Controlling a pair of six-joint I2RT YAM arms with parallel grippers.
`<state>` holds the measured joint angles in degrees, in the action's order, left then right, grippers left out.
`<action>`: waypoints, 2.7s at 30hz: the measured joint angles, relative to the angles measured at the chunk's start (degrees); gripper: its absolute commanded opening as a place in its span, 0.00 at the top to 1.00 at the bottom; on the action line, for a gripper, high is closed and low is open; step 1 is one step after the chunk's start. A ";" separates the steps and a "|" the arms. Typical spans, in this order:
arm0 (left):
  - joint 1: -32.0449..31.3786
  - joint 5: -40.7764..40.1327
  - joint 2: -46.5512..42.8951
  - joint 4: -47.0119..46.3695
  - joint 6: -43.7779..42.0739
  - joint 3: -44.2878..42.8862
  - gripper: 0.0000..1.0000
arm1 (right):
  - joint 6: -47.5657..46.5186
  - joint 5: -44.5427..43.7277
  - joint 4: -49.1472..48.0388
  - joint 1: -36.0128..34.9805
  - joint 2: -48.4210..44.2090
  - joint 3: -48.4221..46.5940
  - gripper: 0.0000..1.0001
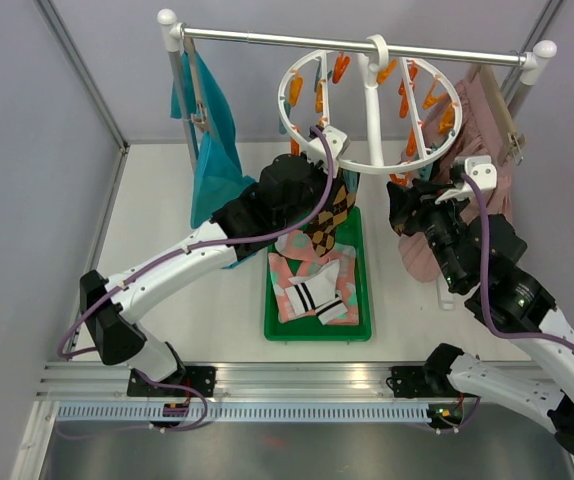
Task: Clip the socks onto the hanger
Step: Open the clamp at the hanger.
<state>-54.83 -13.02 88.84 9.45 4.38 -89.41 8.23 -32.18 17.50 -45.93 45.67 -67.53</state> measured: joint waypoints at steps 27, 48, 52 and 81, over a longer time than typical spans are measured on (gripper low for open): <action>-0.87 -0.17 1.66 0.24 -1.14 -0.96 0.98 | -1.44 -8.09 -4.07 -0.02 4.70 0.02 0.61; -0.90 -0.20 1.66 0.28 -2.36 -0.96 0.98 | 1.36 -7.50 1.88 -0.02 3.26 -1.86 0.51; -0.92 -0.20 1.66 0.37 -2.54 -0.98 0.98 | 1.88 -7.52 4.59 -0.02 1.36 -2.62 0.46; -0.92 -0.13 4.42 1.53 -3.80 -4.39 0.98 | -0.61 -6.03 2.40 -0.02 5.62 -4.07 0.43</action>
<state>-55.75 -13.15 93.25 10.98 0.58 -93.80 7.62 -38.22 19.90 -45.95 51.29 -71.59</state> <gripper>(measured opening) 0.033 0.564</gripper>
